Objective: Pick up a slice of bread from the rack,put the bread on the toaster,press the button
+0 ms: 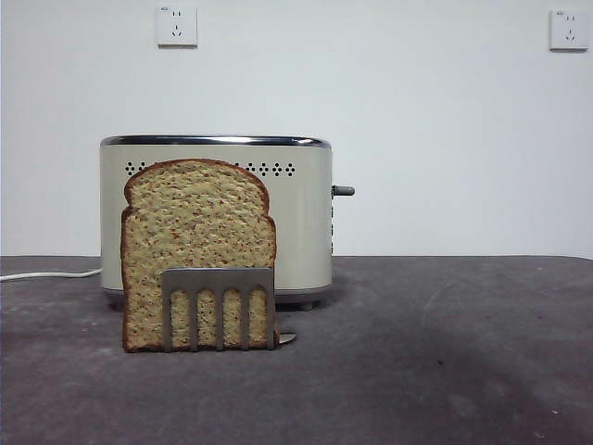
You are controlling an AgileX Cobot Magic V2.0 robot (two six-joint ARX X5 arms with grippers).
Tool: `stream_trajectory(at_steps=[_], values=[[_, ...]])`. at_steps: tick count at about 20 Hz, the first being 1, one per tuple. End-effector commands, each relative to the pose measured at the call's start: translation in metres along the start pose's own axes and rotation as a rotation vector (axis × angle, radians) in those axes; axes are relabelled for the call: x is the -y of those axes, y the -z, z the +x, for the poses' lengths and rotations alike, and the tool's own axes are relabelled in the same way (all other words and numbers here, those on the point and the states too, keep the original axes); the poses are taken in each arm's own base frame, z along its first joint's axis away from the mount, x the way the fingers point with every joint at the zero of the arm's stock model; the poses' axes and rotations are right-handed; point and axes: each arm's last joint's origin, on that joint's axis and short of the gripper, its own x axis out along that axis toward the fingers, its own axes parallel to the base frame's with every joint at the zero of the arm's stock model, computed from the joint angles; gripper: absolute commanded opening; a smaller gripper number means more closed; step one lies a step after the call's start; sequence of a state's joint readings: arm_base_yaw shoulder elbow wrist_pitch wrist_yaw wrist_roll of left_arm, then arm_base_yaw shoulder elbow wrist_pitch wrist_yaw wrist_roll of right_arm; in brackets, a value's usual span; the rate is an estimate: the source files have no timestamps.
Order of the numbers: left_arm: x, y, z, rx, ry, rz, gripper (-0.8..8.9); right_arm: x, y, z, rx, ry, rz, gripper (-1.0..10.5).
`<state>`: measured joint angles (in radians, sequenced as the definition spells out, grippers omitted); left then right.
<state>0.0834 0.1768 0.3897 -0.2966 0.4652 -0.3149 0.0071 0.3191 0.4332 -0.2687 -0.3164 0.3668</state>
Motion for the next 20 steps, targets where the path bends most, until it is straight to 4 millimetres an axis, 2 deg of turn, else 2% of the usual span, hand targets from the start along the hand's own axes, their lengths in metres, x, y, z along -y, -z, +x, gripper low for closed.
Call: stream_trajectory(at_steps=[1,5,11,15,20], values=[[0.008,-0.018,0.000,-0.033,0.059,0.056,-0.08,-0.009,-0.020,0.002,-0.058,-0.037,-0.097,-0.1],[0.019,-0.043,0.000,-0.111,0.151,0.121,-0.08,-0.020,-0.047,0.006,-0.178,-0.073,-0.169,-0.1],[0.030,-0.067,-0.001,-0.234,0.249,0.192,-0.08,-0.039,-0.081,0.010,-0.344,-0.201,-0.254,-0.1],[0.036,-0.073,-0.003,-0.318,0.274,0.241,-0.08,-0.049,-0.095,0.011,-0.439,-0.241,-0.302,-0.1],[0.040,-0.073,-0.006,-0.390,0.302,0.293,-0.08,-0.055,-0.099,0.011,-0.496,-0.273,-0.341,-0.1]])
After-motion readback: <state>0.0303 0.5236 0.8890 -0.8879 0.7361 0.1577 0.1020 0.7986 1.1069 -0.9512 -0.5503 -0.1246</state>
